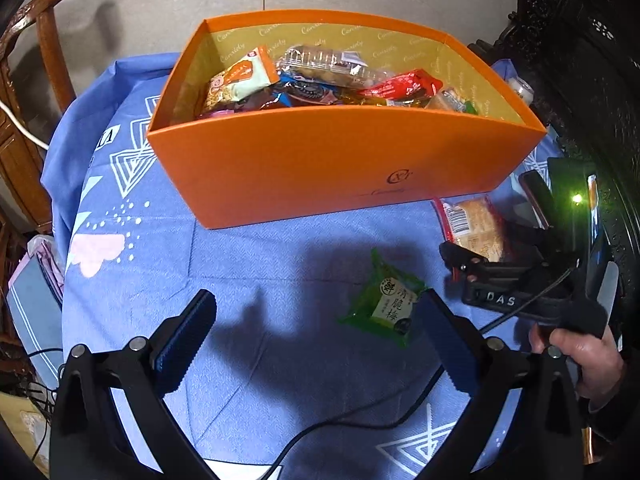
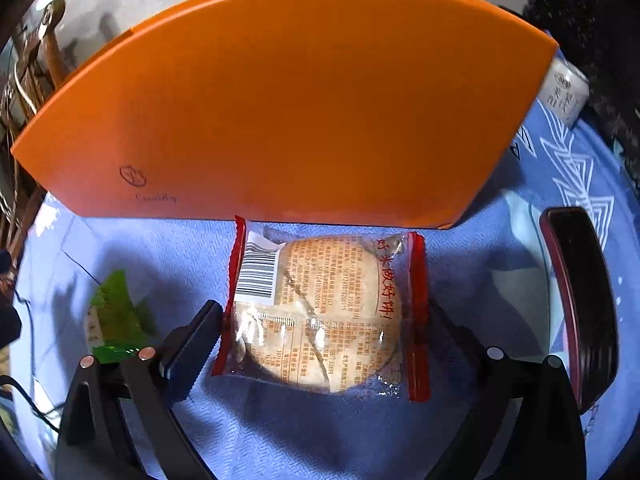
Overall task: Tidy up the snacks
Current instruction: 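Grasp the round biscuit pack with the right tool while the left tool grasps the green plum pack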
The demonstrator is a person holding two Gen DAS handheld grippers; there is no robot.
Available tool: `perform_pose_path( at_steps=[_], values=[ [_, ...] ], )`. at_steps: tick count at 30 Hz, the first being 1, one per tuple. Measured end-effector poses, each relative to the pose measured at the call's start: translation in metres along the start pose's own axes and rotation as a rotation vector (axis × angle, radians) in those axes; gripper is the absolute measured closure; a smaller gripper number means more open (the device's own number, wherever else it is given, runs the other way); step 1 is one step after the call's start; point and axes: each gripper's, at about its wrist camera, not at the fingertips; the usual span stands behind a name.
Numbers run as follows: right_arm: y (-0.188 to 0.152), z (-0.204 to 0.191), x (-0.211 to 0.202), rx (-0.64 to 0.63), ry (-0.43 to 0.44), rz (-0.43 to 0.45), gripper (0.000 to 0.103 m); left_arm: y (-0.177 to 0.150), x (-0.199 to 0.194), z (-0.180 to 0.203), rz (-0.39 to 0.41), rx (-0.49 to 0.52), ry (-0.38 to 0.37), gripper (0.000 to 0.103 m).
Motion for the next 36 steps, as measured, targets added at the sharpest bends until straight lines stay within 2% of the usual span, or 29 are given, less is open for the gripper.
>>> perform_pose_path(
  at_steps=[2, 3, 5, 10, 13, 18, 23, 24, 25, 27, 32, 33, 36],
  values=[
    [-0.001, -0.004, 0.000, -0.035, -0.024, 0.007, 0.010, -0.001, 0.004, 0.002, -0.005, 0.021, -0.001, 0.004],
    [-0.002, -0.005, -0.001, -0.037, -0.024, 0.012, 0.018, -0.002, 0.007, 0.004, -0.009, 0.032, 0.002, 0.004],
    [-0.001, -0.005, -0.005, -0.039, -0.027, 0.024, 0.024, -0.003, 0.011, 0.006, -0.013, 0.059, 0.003, 0.004],
    [-0.005, -0.001, -0.012, -0.023, -0.014, 0.022, 0.027, -0.009, 0.025, 0.022, -0.022, 0.144, -0.030, 0.004],
    [-0.005, 0.006, -0.026, 0.032, 0.006, 0.030, 0.029, -0.010, 0.031, 0.031, -0.011, 0.180, -0.058, 0.004],
    [-0.014, 0.022, -0.048, 0.102, 0.006, 0.025, 0.029, -0.013, 0.048, 0.040, -0.022, 0.183, -0.093, 0.004],
    [-0.028, 0.045, -0.059, 0.132, -0.031, 0.021, 0.029, -0.018, 0.060, 0.037, -0.059, 0.125, -0.136, 0.006],
    [-0.031, 0.042, -0.056, 0.132, -0.038, 0.018, 0.029, -0.019, 0.062, 0.037, -0.062, 0.119, -0.144, 0.009],
    [-0.036, 0.051, -0.062, 0.134, -0.042, 0.013, 0.029, -0.020, 0.063, 0.036, -0.065, 0.110, -0.153, 0.019],
    [-0.040, 0.055, -0.063, 0.142, -0.044, 0.008, 0.029, -0.022, 0.067, 0.035, -0.080, 0.100, -0.158, 0.029],
    [-0.047, 0.056, -0.063, 0.149, -0.052, 0.016, 0.029, -0.028, 0.068, 0.045, -0.060, 0.173, -0.140, 0.047],
    [-0.046, 0.056, -0.061, 0.150, -0.052, 0.019, 0.029, -0.028, 0.067, 0.047, -0.055, 0.179, -0.139, 0.055],
    [-0.045, 0.053, -0.067, 0.144, -0.048, 0.033, 0.029, -0.027, 0.066, 0.047, -0.053, 0.169, -0.144, 0.059]
  ],
)
Point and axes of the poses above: each gripper's, at about its wrist camera, not at the fingertips, and x roughly the way its jaws point, z to its right, y to its top, and after that the axes turned 10 degrees about z, right-handed
